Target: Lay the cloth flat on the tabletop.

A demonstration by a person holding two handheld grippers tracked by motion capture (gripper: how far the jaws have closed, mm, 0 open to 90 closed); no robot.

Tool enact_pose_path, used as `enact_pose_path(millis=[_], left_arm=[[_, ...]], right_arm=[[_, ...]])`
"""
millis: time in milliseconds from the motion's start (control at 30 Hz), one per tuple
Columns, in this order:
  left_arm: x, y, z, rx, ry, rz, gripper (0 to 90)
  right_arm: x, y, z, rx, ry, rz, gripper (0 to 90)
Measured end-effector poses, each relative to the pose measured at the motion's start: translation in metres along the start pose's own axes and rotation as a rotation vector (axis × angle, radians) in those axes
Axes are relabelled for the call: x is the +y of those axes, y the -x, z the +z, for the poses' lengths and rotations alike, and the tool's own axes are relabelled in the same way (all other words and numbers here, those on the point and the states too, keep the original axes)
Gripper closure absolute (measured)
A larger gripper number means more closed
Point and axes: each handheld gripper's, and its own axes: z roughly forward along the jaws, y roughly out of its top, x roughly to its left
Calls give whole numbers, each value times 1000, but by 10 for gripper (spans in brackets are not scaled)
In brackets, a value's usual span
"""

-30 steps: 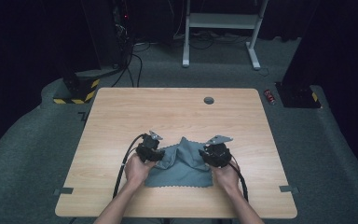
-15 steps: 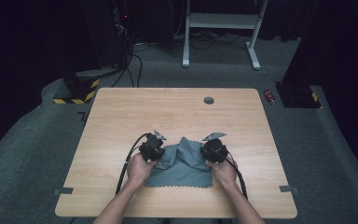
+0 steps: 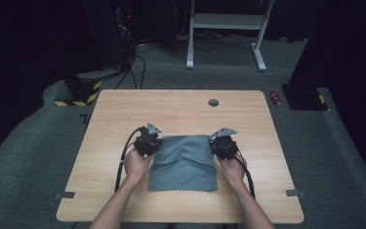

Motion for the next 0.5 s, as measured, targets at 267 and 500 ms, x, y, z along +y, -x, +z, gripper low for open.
enact_pose_path(millis=[267, 500], left_arm=[[8, -4, 19, 62, -5, 22, 895], [5, -13, 40, 105, -58, -36, 839]], right_arm=[[11, 7, 17, -23, -46, 10, 890], [15, 14, 43, -59, -105, 24, 867]])
